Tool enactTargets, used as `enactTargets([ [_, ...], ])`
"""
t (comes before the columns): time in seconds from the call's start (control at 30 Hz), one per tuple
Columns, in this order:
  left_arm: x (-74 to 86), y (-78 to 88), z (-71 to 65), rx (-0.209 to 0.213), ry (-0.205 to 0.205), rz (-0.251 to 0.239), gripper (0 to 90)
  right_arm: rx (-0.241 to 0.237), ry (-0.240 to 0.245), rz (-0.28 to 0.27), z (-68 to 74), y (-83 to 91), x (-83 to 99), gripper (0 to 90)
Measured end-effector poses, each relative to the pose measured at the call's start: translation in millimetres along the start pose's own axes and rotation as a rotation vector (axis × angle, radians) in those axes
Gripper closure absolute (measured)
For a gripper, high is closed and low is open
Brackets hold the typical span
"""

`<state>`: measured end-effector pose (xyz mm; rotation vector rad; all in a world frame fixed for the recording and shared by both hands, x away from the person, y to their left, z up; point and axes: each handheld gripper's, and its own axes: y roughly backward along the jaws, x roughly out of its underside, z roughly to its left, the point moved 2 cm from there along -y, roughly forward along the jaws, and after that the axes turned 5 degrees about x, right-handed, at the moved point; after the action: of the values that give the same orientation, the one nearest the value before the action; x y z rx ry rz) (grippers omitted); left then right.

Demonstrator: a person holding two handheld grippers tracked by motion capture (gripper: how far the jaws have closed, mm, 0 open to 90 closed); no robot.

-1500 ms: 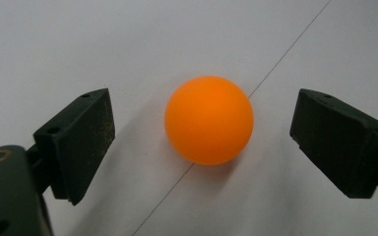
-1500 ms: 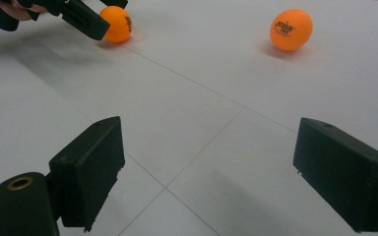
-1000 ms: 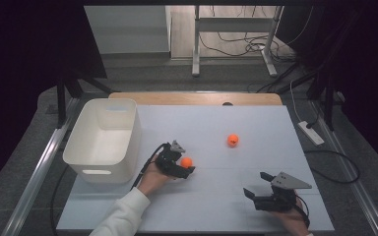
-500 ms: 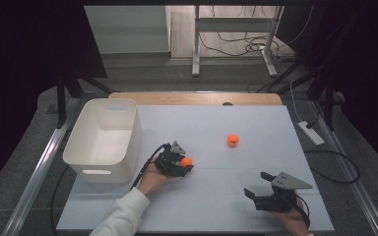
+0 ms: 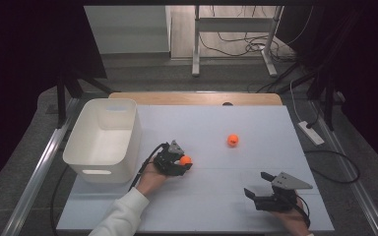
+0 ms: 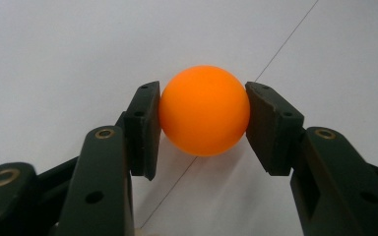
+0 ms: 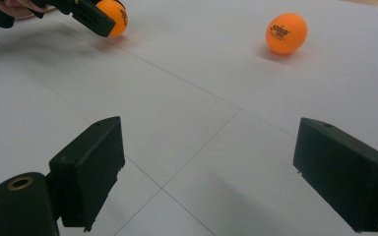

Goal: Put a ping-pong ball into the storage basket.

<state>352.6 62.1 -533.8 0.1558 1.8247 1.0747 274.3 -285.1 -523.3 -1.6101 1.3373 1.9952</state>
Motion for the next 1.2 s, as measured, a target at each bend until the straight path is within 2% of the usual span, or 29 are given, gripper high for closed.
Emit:
enactTargets([
  [0.3,-1.9,9.2,-3.7,0.011,-0.008,-0.034,50.9,-0.001,0.003,-0.002,0.1,0.3,-0.1,11.9],
  [0.53,-4.3,19.1,-6.3,0.008,-0.008,-0.085,50.9,-0.003,-0.004,-0.006,0.0,0.7,-0.5,11.9],
  [0.73,-5.8,25.9,-9.0,0.024,-0.011,-0.116,50.9,-0.002,-0.007,-0.007,0.0,0.7,-0.6,11.9],
  [1.2,-14.6,47.8,-17.5,0.031,-0.038,-0.191,50.8,0.001,-0.007,-0.007,0.0,0.6,-0.5,11.9],
])
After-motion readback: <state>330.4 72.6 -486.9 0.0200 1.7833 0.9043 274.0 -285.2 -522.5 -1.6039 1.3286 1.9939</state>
